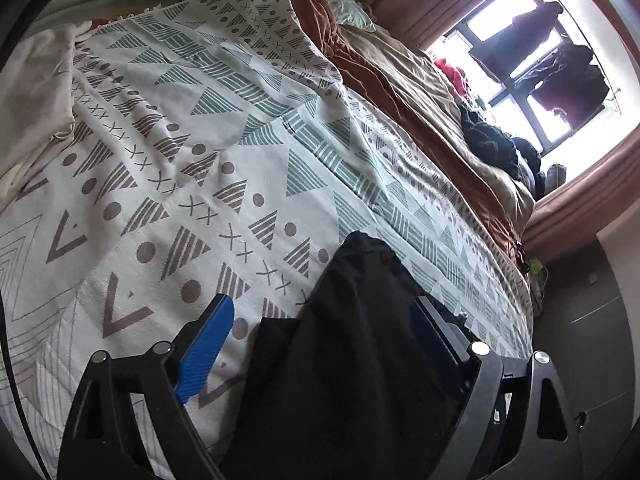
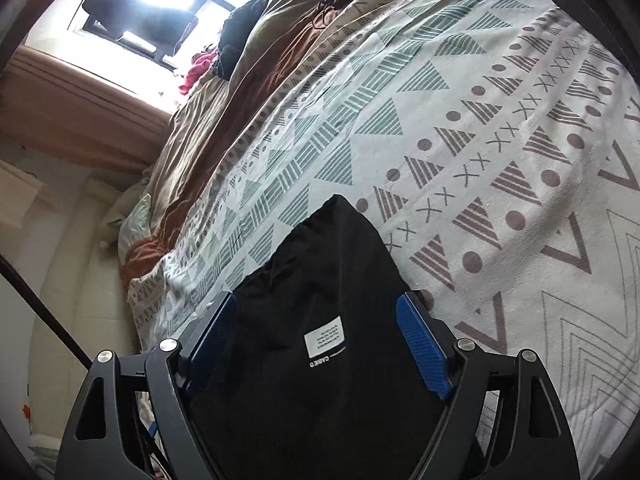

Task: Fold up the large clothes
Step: 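Lower the folded hem onto the shirt and open both grippers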

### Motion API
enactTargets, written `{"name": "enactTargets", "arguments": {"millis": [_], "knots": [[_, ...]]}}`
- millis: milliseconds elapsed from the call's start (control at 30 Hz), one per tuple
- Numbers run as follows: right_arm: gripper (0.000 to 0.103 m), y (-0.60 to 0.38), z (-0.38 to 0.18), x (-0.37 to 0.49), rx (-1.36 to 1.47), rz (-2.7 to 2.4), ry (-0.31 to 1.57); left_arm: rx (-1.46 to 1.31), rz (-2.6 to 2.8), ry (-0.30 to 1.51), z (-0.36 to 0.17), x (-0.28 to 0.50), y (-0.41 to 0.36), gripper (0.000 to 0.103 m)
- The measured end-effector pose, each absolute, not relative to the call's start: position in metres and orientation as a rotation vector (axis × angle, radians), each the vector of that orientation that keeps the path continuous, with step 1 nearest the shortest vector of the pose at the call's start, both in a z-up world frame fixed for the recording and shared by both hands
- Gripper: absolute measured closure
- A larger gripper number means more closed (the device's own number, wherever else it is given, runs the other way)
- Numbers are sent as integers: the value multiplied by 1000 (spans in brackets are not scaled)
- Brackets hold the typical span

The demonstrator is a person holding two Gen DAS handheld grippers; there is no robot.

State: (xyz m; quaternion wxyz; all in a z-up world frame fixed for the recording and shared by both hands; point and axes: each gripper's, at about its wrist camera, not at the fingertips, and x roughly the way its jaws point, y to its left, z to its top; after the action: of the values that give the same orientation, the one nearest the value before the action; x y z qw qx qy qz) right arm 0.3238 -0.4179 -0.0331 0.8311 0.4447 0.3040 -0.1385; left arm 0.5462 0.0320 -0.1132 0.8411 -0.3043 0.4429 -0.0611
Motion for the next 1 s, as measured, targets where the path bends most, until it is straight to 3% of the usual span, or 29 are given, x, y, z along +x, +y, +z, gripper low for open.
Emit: {"name": "enactTargets", "arguments": {"millis": [367,567,633,800,900,1000], "knots": [[22,-415,-26,298,849,-313,762,-538,-195,1084,-132,513,32,30],[22,-407,-32,283,821,-328,800,-463,-225,1143,-140,491,18,31],[22,-402,-35,280,809,-329,812,-430,-229,1152,-141,487,15,39],[45,-391,-44,269,797,-325,851,-383,-217,1191,-153,478,15,80],[58,-386,-48,265,782,-307,872,-322,-210,1192,-153,469,13,94],[78,-384,-51,264,774,-295,888,-278,-195,1185,-149,456,15,98]]}}
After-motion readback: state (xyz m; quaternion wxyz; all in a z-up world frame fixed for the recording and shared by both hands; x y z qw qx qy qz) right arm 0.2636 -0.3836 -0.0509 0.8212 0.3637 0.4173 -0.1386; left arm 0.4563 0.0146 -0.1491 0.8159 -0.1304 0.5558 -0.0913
